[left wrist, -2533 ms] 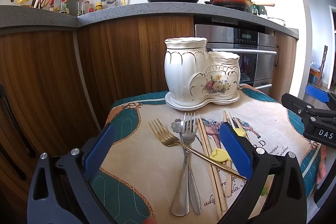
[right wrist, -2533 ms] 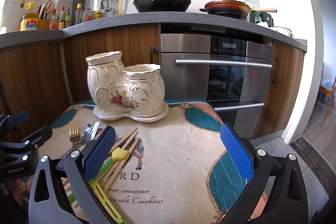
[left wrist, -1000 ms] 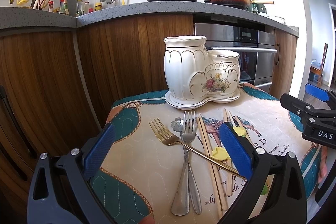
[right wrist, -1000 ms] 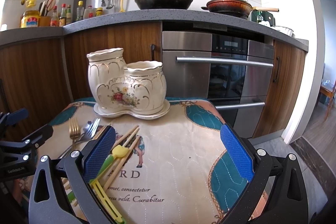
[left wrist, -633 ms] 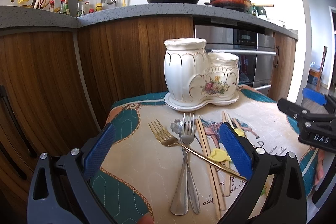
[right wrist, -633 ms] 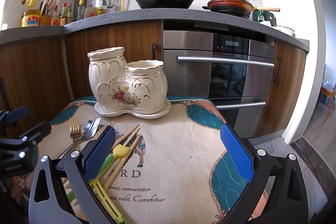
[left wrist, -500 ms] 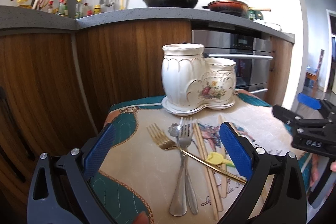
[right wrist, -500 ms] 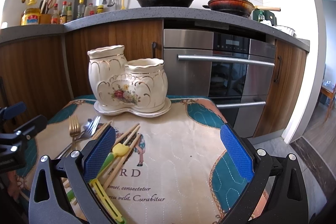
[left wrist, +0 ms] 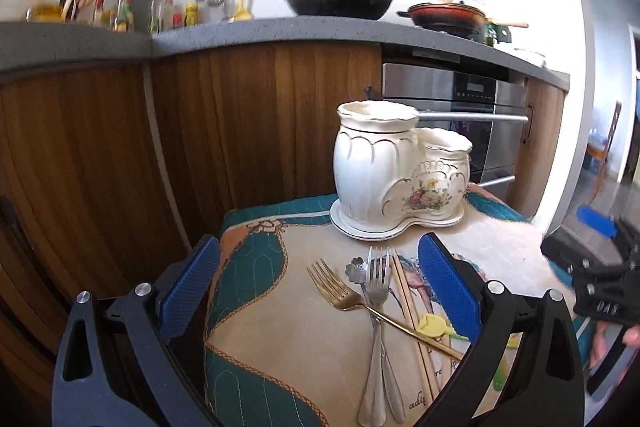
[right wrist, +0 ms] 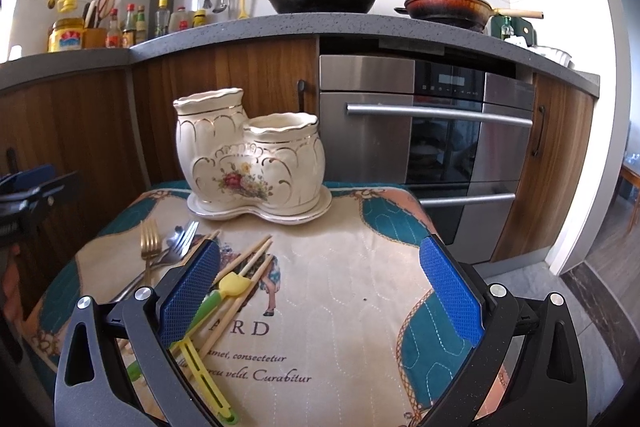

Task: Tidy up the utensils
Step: 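Move the right tool down toward the green utensil with yellow tulip top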

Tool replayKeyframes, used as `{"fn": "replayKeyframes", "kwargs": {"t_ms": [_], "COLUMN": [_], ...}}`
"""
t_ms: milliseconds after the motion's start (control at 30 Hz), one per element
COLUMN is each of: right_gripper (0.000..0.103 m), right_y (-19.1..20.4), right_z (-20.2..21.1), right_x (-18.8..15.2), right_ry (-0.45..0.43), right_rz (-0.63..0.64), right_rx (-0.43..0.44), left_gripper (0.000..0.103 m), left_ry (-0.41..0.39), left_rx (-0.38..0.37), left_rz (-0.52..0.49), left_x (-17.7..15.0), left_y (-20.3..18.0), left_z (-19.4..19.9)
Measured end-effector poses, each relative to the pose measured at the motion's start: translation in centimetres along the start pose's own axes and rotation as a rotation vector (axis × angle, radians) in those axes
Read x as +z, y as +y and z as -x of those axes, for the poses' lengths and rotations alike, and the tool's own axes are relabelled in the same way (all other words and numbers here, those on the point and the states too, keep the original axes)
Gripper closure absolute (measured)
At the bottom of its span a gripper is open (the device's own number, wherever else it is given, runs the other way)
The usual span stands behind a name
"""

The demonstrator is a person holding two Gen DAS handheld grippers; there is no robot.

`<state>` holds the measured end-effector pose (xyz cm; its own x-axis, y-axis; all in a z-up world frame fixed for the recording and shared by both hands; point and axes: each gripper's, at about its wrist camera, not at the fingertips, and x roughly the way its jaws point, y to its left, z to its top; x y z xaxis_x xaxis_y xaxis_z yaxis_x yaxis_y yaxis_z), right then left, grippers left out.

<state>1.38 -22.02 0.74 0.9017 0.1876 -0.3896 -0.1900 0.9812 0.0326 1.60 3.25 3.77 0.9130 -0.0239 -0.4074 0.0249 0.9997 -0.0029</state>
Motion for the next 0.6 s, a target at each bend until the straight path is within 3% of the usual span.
{"fn": "replayKeyframes", "kwargs": {"t_ms": [233,600], "right_gripper": [0.004,0.004], "right_y": [-0.3,-0.3], "right_z": [-0.4,-0.6], "right_x": [0.1,0.1], "right_ry": [0.035,0.082], "right_rz": [-0.017,-0.003], "right_rx": [0.002,0.072], "left_gripper": [0.005,0.005], "left_ry": [0.124,0.156], "left_rx": [0.036,0.025], "left_rz": [0.028,0.002], "left_x": [-0.9,-2.1], "left_y": [1.0,0.4], "left_z": [-2.2,-2.8]}}
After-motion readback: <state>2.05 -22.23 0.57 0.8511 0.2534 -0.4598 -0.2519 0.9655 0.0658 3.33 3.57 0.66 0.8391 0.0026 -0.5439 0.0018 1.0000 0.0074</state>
